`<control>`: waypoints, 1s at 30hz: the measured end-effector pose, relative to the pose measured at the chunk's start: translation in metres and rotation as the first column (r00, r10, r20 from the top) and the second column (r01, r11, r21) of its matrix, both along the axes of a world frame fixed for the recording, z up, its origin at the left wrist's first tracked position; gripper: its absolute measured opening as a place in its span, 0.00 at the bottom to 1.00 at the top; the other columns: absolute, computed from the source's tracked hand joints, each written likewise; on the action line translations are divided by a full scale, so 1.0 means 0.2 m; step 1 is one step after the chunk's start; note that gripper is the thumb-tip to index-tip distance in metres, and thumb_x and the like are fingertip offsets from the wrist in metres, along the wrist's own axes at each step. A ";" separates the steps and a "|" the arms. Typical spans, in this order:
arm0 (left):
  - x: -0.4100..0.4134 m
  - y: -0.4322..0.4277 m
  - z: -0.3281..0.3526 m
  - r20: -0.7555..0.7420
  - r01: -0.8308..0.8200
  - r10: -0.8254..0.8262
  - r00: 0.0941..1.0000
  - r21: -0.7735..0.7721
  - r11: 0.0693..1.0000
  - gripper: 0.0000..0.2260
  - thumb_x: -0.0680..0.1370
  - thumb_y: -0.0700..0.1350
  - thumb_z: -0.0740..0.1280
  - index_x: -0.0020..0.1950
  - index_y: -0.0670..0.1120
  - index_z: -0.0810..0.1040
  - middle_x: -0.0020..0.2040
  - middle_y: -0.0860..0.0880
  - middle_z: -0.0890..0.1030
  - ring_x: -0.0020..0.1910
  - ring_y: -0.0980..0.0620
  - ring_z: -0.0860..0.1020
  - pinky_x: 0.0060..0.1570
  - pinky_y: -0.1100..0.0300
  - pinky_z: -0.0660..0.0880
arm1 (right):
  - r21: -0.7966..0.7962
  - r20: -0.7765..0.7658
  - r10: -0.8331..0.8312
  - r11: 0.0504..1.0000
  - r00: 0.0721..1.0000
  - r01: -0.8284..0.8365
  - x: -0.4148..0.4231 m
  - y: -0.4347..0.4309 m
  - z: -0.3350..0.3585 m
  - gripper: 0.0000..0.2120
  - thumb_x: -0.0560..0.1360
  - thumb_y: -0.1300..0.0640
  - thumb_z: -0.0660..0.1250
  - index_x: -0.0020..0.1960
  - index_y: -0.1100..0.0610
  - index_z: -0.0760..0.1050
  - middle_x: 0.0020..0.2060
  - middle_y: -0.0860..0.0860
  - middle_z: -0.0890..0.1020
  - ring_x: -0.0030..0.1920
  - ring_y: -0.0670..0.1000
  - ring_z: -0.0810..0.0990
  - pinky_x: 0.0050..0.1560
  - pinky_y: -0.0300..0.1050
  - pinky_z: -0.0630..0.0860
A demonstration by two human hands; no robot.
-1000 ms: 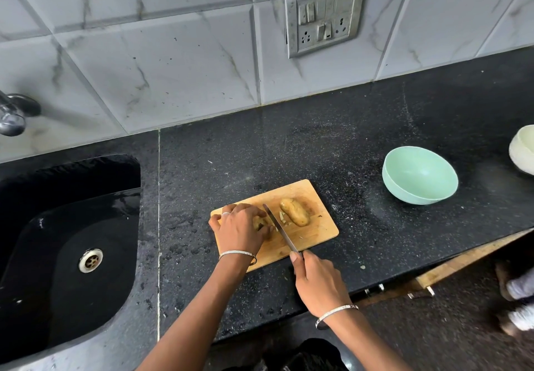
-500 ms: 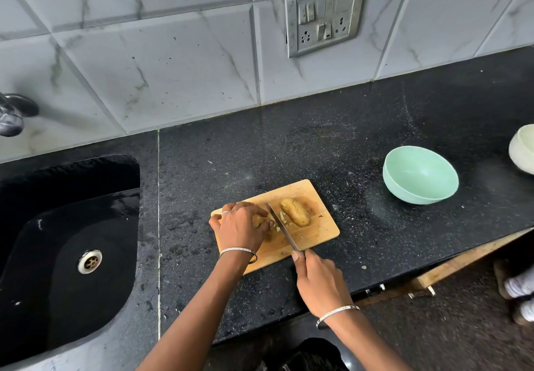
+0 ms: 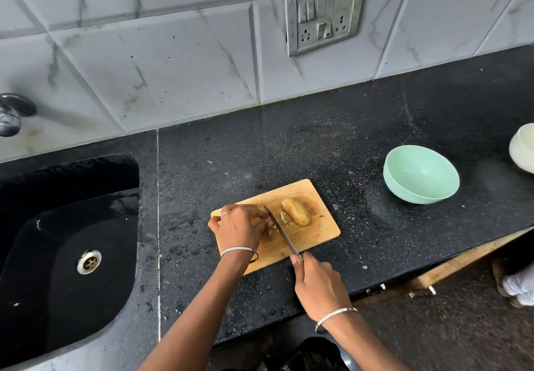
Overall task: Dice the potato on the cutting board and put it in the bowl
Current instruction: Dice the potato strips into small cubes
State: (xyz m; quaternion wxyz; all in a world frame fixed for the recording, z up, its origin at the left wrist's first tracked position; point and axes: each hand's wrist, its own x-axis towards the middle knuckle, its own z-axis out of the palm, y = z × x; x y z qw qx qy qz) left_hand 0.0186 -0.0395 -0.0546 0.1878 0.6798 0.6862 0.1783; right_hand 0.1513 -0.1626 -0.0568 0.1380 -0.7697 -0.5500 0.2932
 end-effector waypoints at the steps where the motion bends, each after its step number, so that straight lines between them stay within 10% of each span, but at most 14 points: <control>1: 0.00 0.01 0.01 -0.021 0.011 -0.011 1.000 -0.008 1.000 0.08 0.68 0.59 0.74 0.45 0.60 0.84 0.50 0.62 0.82 0.63 0.52 0.68 0.55 0.50 0.54 | 0.003 0.012 0.001 1.000 1.000 -0.001 0.00 0.00 0.01 0.17 0.83 0.42 0.48 0.50 0.51 0.69 0.44 0.54 0.79 0.50 0.61 0.80 0.40 0.50 0.70; 20: -0.01 0.02 0.02 -0.144 0.070 -0.072 0.987 -0.023 0.997 0.15 0.68 0.61 0.74 0.53 0.61 0.81 0.54 0.58 0.81 0.64 0.50 0.69 0.57 0.48 0.57 | 0.062 -0.018 -0.020 0.998 1.000 0.021 0.05 0.02 -0.01 0.16 0.82 0.42 0.47 0.46 0.50 0.68 0.41 0.52 0.80 0.48 0.59 0.80 0.39 0.52 0.68; 30: -0.01 0.01 -0.01 -0.234 0.088 -0.089 0.968 -0.017 0.996 0.16 0.67 0.65 0.70 0.52 0.62 0.80 0.55 0.60 0.81 0.63 0.51 0.70 0.61 0.40 0.60 | 0.094 0.283 0.064 0.991 0.957 -0.094 0.06 0.05 0.03 0.17 0.83 0.42 0.48 0.53 0.52 0.69 0.44 0.54 0.82 0.47 0.60 0.82 0.35 0.49 0.66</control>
